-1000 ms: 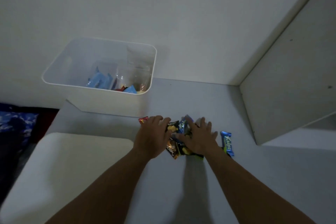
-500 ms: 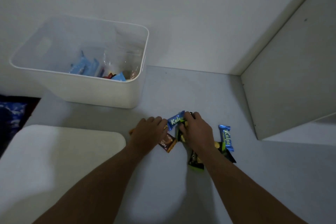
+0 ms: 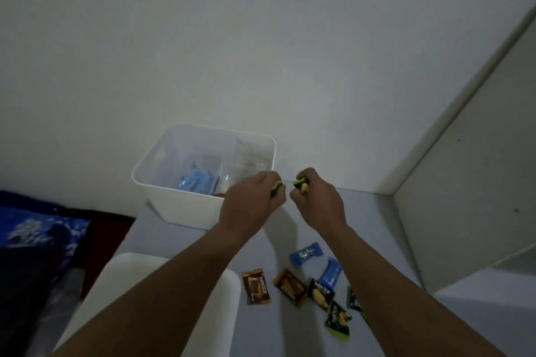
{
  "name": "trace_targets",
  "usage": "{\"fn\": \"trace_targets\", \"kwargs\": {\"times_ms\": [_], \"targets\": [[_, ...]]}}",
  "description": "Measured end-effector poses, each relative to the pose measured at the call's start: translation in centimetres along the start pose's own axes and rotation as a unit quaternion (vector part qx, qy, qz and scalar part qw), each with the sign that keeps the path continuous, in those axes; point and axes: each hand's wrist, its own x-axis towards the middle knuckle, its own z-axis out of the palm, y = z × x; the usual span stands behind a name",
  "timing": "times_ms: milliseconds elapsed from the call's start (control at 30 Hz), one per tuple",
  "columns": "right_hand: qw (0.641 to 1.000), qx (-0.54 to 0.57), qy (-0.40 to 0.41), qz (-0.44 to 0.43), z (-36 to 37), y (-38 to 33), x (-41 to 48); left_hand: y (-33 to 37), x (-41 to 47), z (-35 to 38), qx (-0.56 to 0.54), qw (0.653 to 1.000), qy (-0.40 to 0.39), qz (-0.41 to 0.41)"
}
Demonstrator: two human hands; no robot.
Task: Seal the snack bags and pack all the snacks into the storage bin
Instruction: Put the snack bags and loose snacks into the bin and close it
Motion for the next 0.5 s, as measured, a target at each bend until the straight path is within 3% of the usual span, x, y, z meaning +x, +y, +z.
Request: {"fn": "trace_targets", "kwargs": {"times_ms": [200,400,500], "targets": [[0.996,0.062,-0.056,-0.028,2.0,-7.4,4.7,-6.4,4.3,-3.1,0.033,0.993,0.002,-0.11],[0.988,0.112,-0.105,0.009,4.5,-8.4,6.5,-9.0,5.5,-0.9,-0.048,0.982,-0.033,-0.178],[0.984,0.171,-0.057,0.017,3.6,-7.6,6.0,-7.6,4.2,-0.8,-0.054,0.979,0.046,-0.19]]}}
